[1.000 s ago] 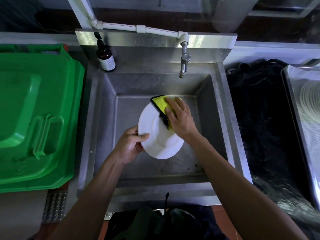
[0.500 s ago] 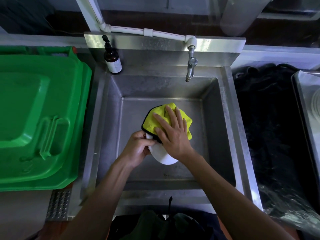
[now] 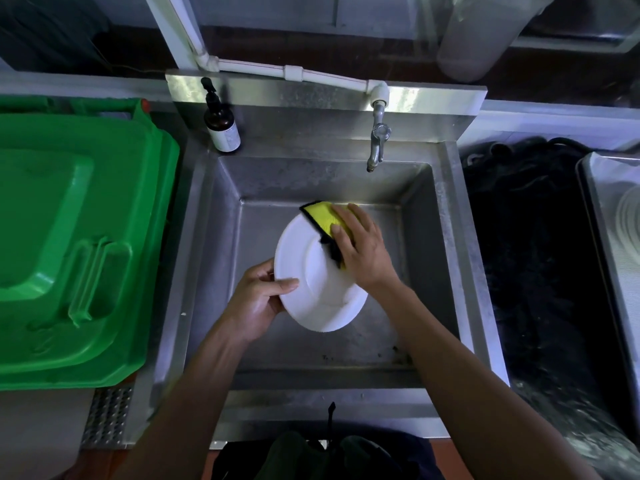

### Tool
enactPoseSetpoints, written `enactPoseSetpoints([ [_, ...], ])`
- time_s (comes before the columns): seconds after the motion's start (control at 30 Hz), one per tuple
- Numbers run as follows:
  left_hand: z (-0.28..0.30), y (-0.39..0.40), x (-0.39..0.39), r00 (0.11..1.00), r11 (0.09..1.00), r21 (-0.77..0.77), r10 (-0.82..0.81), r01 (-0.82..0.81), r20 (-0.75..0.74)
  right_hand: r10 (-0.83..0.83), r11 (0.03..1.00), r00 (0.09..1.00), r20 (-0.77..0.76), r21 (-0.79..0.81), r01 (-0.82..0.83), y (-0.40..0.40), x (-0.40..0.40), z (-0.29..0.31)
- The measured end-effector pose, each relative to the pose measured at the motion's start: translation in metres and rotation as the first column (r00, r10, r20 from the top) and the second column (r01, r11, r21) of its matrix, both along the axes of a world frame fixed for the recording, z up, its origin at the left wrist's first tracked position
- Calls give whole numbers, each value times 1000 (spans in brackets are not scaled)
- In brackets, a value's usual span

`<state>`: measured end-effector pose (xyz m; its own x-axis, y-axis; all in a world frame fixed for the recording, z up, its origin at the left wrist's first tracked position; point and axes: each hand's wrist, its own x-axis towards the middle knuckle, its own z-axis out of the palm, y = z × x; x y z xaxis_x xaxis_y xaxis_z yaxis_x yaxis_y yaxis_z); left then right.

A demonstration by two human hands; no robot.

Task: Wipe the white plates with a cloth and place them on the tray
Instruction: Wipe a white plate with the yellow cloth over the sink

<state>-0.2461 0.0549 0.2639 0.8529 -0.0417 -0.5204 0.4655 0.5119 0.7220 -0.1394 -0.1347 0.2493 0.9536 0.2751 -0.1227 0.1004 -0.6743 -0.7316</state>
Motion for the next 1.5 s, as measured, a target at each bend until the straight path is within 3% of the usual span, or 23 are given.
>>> enactPoseSetpoints([
  [0.2, 2, 0, 4, 992, 988, -112, 111, -104, 56, -124, 985, 992, 4, 125, 123, -13, -2, 2],
  [0.43, 12, -17, 18, 956, 931, -268, 280, -248, 88, -269, 938, 959, -93, 198, 283, -1, -29, -1],
  [0.7, 11, -26, 22, 916, 877, -292, 401, -382, 5, -343, 902, 928, -144, 224, 368, 29, -58, 4],
  [1.07, 2, -11, 17, 906, 856, -310, 419, -415, -55, -362, 877, 920, -150, 280, 391, 31, -64, -2],
  [1.3, -7, 10, 13, 964, 933, -279, 257, -229, 69, -282, 931, 950, -138, 198, 305, 1, -23, -1],
  [1.5, -10, 22, 15, 999, 1000, -8, 30, -29, 44, -172, 976, 983, -62, 128, 179, -16, -4, 7],
])
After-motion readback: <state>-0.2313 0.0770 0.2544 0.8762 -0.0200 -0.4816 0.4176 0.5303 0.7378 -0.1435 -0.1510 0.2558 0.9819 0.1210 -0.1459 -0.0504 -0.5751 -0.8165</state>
